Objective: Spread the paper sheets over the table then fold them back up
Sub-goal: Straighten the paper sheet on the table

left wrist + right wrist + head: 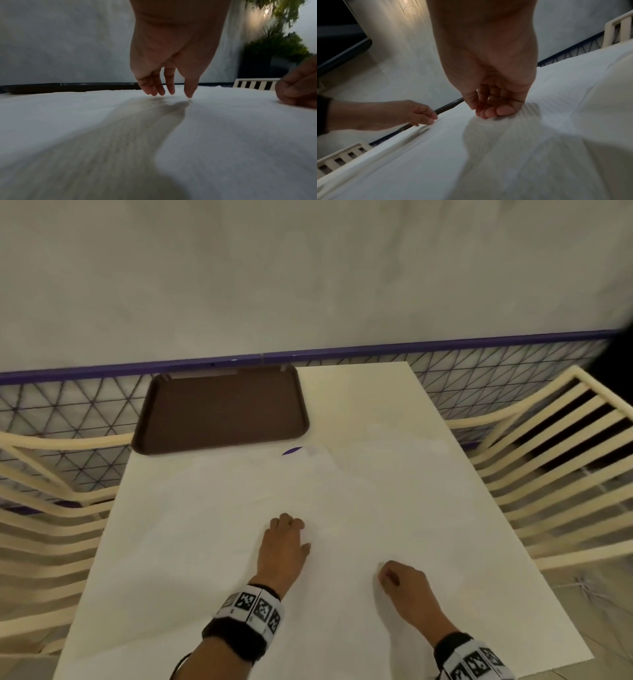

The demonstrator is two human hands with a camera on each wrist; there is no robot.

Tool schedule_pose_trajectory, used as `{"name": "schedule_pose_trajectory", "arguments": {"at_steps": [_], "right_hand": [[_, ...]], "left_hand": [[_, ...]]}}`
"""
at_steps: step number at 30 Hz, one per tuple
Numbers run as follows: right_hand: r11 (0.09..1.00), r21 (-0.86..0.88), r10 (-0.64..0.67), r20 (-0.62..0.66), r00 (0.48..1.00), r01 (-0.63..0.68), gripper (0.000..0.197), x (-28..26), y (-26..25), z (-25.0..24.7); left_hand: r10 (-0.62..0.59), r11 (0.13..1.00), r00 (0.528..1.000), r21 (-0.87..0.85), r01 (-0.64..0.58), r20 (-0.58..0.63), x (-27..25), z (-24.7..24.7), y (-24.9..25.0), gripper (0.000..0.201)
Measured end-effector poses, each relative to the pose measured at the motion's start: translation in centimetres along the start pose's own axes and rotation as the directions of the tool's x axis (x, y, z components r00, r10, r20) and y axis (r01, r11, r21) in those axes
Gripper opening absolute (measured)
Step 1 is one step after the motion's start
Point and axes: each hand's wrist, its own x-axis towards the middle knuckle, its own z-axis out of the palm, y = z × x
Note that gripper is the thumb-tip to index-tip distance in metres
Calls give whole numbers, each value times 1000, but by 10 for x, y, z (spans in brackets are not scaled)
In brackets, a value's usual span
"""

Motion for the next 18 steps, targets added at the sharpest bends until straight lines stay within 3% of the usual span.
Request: {"name": "schedule_pose_trajectory", "arguments": {"at_steps": [4, 10, 14, 18], "right_hand": [[1000, 13, -21, 33, 999, 20, 34, 4, 5, 1], [998, 52, -29, 71, 997, 26, 27, 6, 11, 1], [998, 43, -47, 102, 994, 43, 34, 6, 9, -4], [997, 64, -47, 174, 984, 36, 31, 9, 5, -14]], "left_hand": [[33, 999, 999, -32, -33, -3, 22, 9, 13, 39], [73, 995, 994, 74, -67, -85, 29, 11, 18, 14], [97, 989, 986, 123, -80, -137, 28, 15, 18, 25], [45, 999, 985, 7, -44, -167, 25, 7, 20, 17]]}}
